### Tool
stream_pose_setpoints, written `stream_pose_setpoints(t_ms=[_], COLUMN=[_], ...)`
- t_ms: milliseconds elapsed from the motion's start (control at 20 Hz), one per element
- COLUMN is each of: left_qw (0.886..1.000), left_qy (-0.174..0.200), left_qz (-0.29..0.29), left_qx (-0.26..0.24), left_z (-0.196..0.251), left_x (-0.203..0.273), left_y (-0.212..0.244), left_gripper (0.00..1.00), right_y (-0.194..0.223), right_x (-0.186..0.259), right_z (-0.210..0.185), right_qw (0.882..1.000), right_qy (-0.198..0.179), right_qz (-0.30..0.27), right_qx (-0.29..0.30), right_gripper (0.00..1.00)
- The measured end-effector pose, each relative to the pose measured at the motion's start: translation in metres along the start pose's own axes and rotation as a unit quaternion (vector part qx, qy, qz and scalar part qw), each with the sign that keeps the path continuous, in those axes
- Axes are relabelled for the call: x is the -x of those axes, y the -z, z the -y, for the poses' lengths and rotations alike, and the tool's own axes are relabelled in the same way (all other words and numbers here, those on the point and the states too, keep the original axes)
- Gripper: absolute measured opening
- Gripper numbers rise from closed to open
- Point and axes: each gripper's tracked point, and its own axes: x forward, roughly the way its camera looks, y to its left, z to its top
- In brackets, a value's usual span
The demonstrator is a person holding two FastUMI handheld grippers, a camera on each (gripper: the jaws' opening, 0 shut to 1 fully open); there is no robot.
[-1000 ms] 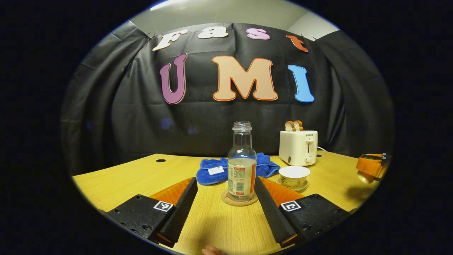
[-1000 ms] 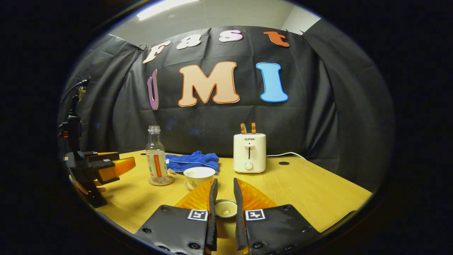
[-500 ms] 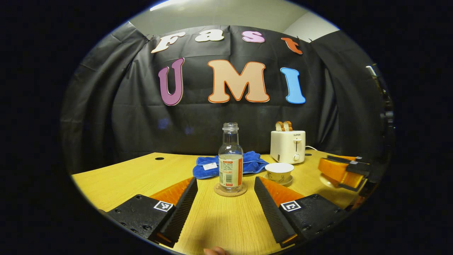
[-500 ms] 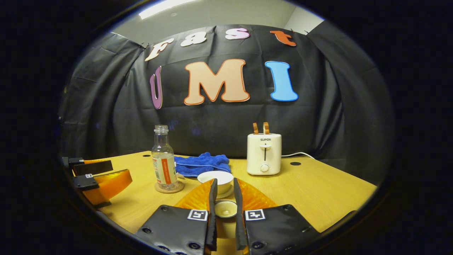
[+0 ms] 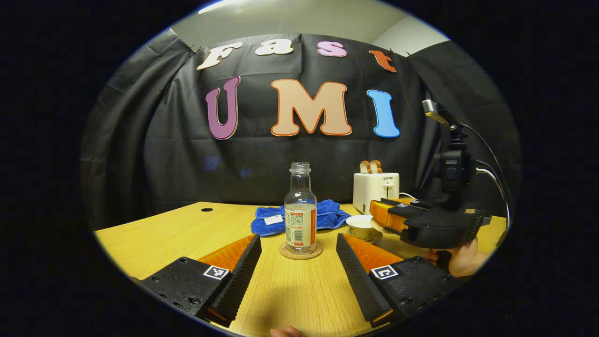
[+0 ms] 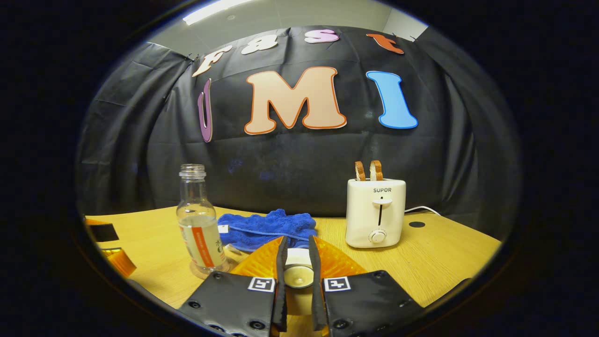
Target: Open the teacup lid with one hand, grasp the water bottle and pour water into the teacup with the other hand; after pouring, place the water bottle on the coaster and then close the teacup lid.
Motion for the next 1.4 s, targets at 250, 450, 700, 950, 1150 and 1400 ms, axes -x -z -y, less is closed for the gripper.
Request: stream_pose_setpoints(t_ms=[250,450,700,950,1150,1400], left_qw=[1.000,1.000,1.000,1.000,1.000,1.000], left_qy=[0.003,0.004,0.004,0.005,0.005,0.004], left_qz=[0.000,0.000,0.000,0.000,0.000,0.000], left_qx=[0.000,0.000,0.001,0.001,0.000,0.000], left_z=[0.001,0.006,0.005,0.005,0.000,-0.001], left_x=[0.001,-0.002,-0.001,0.002,0.005,0.001], left_y=[0.000,-0.001,-0.002,-0.008,0.000,0.000], left_gripper=[0.94,0.94,0.94,0.94,0.94,0.94], right_y=[0.001,0.012,0.022,0.028,0.028,0.014], right_x=[-0.030,-0.049,-0.057,-0.062,-0.062,-0.051], right_z=[-0.010,-0.013,-0.016,-0.014,-0.015,-0.008], right_qw=[0.999,0.998,0.996,0.995,0.995,0.998], right_qy=[-0.011,-0.018,-0.026,-0.028,-0.039,-0.028], right_qz=[-0.004,-0.032,-0.069,-0.087,-0.090,-0.050], right_qx=[0.041,0.045,0.044,0.039,0.024,0.006], right_gripper=[0.23,0.24,0.24,0.24,0.32,1.00])
